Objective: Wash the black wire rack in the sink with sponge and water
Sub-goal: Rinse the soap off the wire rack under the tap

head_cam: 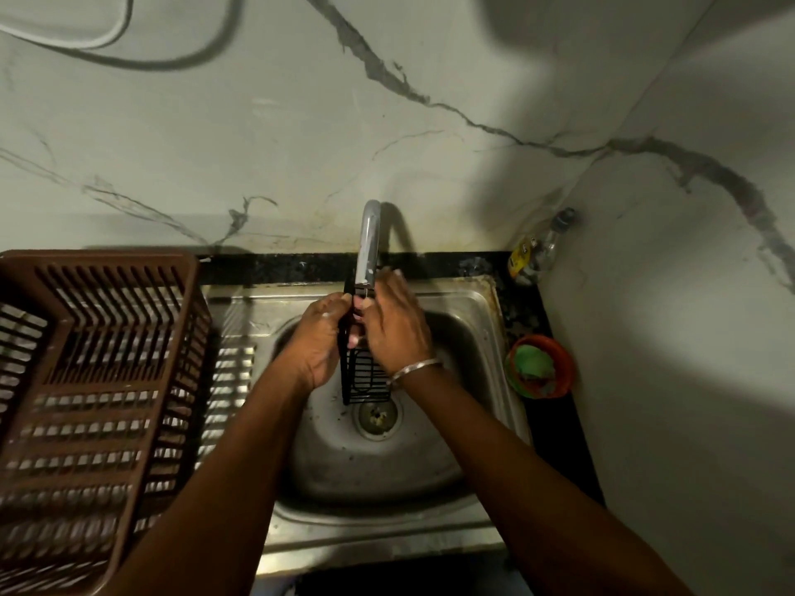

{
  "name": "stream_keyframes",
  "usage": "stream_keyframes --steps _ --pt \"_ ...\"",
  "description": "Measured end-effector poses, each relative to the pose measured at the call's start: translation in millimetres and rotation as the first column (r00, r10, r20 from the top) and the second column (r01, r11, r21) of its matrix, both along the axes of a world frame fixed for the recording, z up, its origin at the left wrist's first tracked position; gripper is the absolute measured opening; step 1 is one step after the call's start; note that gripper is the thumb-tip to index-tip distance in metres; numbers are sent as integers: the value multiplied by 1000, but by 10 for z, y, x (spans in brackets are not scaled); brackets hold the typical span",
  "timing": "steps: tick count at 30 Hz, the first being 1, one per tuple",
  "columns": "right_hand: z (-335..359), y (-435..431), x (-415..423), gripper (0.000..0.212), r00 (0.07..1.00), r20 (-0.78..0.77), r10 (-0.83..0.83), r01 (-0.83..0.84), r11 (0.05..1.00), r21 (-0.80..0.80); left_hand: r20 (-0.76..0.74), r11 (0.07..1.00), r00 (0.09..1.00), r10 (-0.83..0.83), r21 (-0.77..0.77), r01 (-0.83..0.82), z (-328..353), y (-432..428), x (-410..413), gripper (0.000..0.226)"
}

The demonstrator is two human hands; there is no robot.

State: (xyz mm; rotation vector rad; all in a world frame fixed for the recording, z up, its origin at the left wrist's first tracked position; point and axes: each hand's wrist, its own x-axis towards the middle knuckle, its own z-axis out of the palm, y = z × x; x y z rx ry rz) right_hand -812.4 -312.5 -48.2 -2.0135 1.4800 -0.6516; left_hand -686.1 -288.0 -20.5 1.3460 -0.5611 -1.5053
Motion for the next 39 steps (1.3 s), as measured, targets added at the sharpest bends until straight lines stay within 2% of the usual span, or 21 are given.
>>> stream_keyframes --steps 2,5,8,10,12,14,16,21,24,26,27,28,30,32,35,37,39 --pt "36 -83 -38 67 1000 7 -28 27 993 116 26 1000 1000 5 7 -5 6 37 -17 30" --pt "35 -128 -22 70 999 -18 26 -24 990 136 34 998 998 46 51 -48 31 80 -44 34" --pt "76 -252 22 63 996 42 -78 65 967 245 60 999 998 16 33 -18 37 145 -58 42" --pt "124 -348 30 44 990 61 -128 110 964 241 88 999 995 -36 25 34 39 188 -36 40" --pt "181 -413 7 30 992 66 -112 99 979 176 54 998 997 -59 29 58 26 218 13 42" --pt "206 -470 -22 25 992 85 -88 76 988 134 -16 995 996 -86 50 86 34 217 81 48" --pt "225 -504 -39 23 990 119 -73 58 991 123 -21 988 990 -137 75 138 86 193 112 54" --pt "148 -469 -9 14 970 232 -75 29 980 196 29 986 989 -147 79 144 132 41 82 43" --pt "127 -362 35 19 982 138 -129 121 991 64 53 992 993 -101 83 96 123 15 26 38" --pt "157 -292 49 28 997 -31 -75 75 997 18 61 994 996 -60 92 54 108 2 10 41" --pt "167 -268 53 32 997 -67 -24 24 1000 0 70 994 997 -31 104 24 95 -11 16 42" --pt "176 -251 48 36 999 -54 -1 1 1000 4 69 993 998 -11 116 3 85 -25 16 43" --pt "170 -240 59 37 994 49 -97 94 993 65 66 991 998 -4 135 -5 69 -43 6 43" --pt "163 -206 89 44 984 67 -162 154 981 117 70 989 998 7 147 -17 77 -43 6 41" --pt "72 -135 112 59 995 78 -56 49 995 89 84 987 996 30 156 -43 69 -62 39 37" --pt "24 -152 112 50 971 199 -130 110 988 112 107 988 994 -7 155 -10 60 -66 21 32" --pt "9 -150 124 30 933 283 -225 204 974 102 111 987 992 -52 156 34 40 -62 -12 30"
